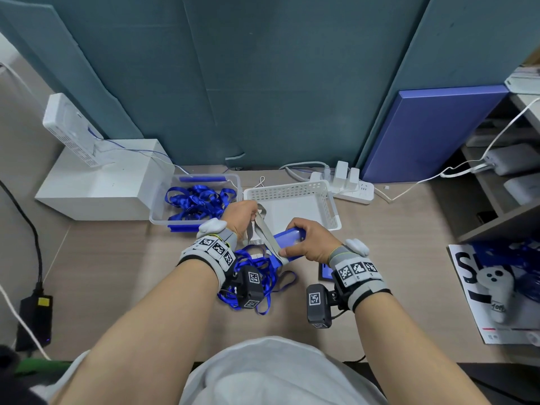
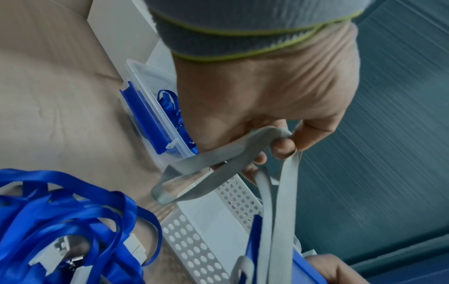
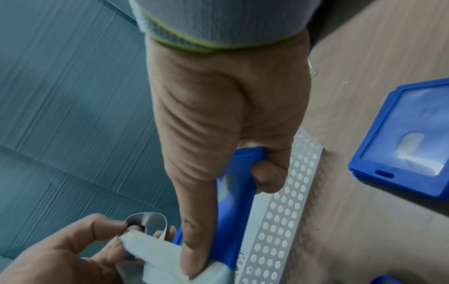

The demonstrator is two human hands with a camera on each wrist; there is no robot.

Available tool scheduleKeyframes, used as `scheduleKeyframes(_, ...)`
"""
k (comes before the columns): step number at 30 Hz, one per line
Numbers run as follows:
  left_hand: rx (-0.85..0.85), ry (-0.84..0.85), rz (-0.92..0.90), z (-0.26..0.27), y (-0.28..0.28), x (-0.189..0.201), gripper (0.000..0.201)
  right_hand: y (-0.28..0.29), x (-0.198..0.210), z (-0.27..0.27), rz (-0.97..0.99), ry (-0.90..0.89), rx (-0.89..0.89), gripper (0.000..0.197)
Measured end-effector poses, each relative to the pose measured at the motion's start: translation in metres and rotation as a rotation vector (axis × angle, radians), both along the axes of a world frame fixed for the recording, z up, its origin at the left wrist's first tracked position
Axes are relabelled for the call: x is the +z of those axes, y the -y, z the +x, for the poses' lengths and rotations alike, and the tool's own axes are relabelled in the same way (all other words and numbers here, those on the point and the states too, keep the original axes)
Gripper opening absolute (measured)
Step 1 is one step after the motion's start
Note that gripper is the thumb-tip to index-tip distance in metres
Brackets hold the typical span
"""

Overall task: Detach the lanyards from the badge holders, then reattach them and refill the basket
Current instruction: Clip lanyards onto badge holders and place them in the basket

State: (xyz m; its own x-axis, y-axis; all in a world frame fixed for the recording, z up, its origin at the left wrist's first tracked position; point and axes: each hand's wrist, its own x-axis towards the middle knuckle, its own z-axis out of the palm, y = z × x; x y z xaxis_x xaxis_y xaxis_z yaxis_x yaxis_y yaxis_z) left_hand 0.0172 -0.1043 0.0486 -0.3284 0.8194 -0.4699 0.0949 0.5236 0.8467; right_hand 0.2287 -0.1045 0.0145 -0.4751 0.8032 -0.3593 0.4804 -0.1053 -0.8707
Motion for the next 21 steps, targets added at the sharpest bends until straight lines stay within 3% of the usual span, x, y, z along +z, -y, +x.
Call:
scheduleKeyframes(5, -0.027, -0.114, 0.184, -0.003, 0.005, -0.004, 0.008, 0.001, 0.004, 0.004, -0.026, -0.006, -0.003, 0.050)
scheduleKeyframes(8, -0.087, -0.180, 0.149, -0.007, 0.008, -0.013, 0.039, 0.003, 0.004, 0.007, -0.056, -0.003, -0.042, 0.048)
scheduleKeyframes(11, -0.115, -0.312, 0.179, -0.010, 0.011, -0.017, 0.052, 0.004, 0.002, 0.009, -0.072, 0.009, -0.088, 0.049)
scheduleKeyframes(15, -0.459, -0.203, 0.198, -0.002, 0.021, -0.009, 0.075, 0.005, 0.004, 0.010, -0.124, -0.013, -0.149, 0.050)
scheduleKeyframes(17, -0.590, -0.178, 0.189, 0.005, 0.026, -0.004, 0.067, 0.004, 0.006, 0.011, -0.151, -0.024, -0.164, 0.052)
scheduleKeyframes(21, -0.636, -0.097, 0.216, 0.013, 0.032, -0.006, 0.041, 0.002, 0.013, 0.012, -0.166, -0.046, -0.195, 0.054)
